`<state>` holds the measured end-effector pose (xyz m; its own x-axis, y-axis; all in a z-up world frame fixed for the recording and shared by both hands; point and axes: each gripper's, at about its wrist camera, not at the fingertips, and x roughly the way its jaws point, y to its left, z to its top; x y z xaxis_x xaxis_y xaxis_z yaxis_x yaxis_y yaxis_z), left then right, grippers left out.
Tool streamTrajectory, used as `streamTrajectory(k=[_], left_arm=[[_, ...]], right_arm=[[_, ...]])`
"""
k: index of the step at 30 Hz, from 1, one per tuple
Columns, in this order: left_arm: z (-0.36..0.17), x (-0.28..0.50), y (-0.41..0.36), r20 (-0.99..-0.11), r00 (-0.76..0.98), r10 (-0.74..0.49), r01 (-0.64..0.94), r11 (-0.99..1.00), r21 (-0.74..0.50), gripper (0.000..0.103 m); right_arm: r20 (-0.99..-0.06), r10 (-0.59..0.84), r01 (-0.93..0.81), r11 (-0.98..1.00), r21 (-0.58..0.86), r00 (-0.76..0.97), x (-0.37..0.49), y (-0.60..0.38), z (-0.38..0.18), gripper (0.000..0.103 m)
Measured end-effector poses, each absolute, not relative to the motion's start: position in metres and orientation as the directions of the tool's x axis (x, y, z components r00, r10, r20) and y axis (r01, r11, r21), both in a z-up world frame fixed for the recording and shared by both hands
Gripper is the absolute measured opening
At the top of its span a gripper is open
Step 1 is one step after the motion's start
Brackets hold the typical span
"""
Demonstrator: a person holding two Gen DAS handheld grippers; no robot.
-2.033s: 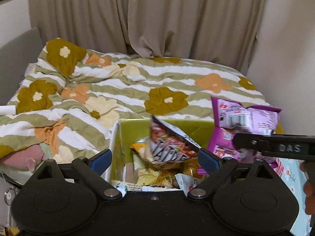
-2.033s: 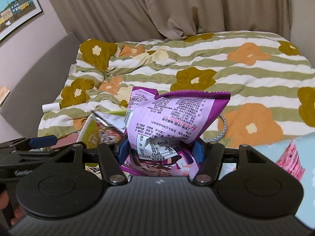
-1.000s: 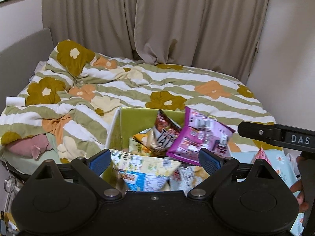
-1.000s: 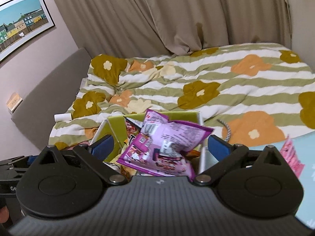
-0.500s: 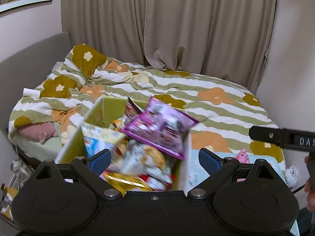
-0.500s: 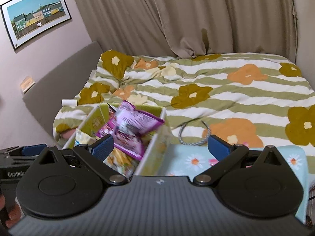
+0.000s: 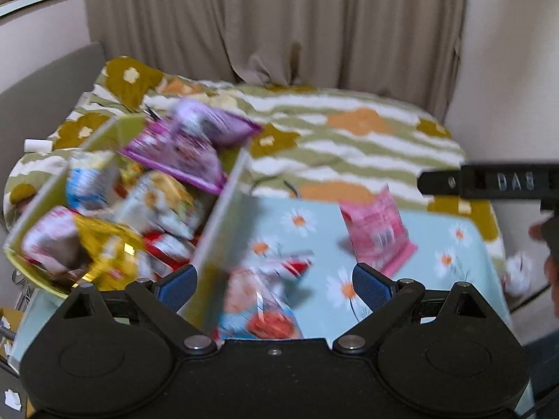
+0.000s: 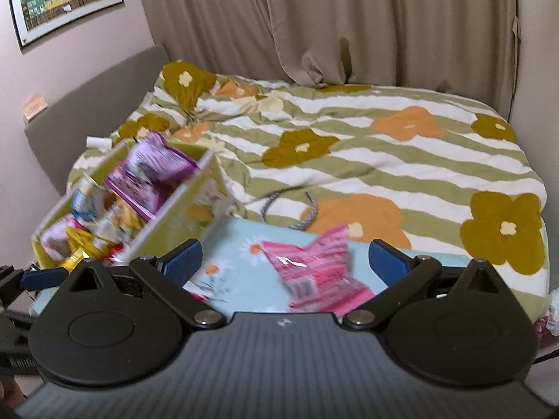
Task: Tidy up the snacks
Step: 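Grasp the shrimp-snack bag with the left tool while the right tool grasps the pink striped bag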
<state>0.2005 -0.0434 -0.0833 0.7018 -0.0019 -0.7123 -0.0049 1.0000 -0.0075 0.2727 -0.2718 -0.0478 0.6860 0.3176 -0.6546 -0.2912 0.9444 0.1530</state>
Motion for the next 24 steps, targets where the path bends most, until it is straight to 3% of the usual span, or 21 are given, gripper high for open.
streamTrajectory(k=[9,15,17,22,24], left_arm=[[-0.150,0.227,-0.073,-0.744,0.658,0.112,-0.030,0.992,0.123,0.097],[-0.185,0.243,-0.088,-0.745,0.623,0.238,-0.027,0.959,0.283,0.095],[-0.192,0.246,-0.089,-0.745,0.612,0.267,-0.023,0.947,0.321,0.091],[-0.205,0.250,-0.091,-0.730,0.606,0.317,-0.002,0.918,0.398,0.062],[-0.206,0.249,-0.090,-0.730,0.611,0.305,0.015,0.918,0.396,0.060]], right_arm=[[-0.713,0.303,-0.284,0.947,0.151,0.633,0.299,-0.293,-0.109,0.103],[-0.732,0.328,-0.306,0.937,0.171,0.597,0.316,-0.291,-0.140,0.103],[-0.734,0.336,-0.319,0.932,0.171,0.590,0.322,-0.289,-0.147,0.103],[-0.741,0.346,-0.357,0.921,0.152,0.576,0.337,-0.278,-0.165,0.103],[-0.743,0.347,-0.373,0.917,0.140,0.572,0.342,-0.274,-0.171,0.103]])
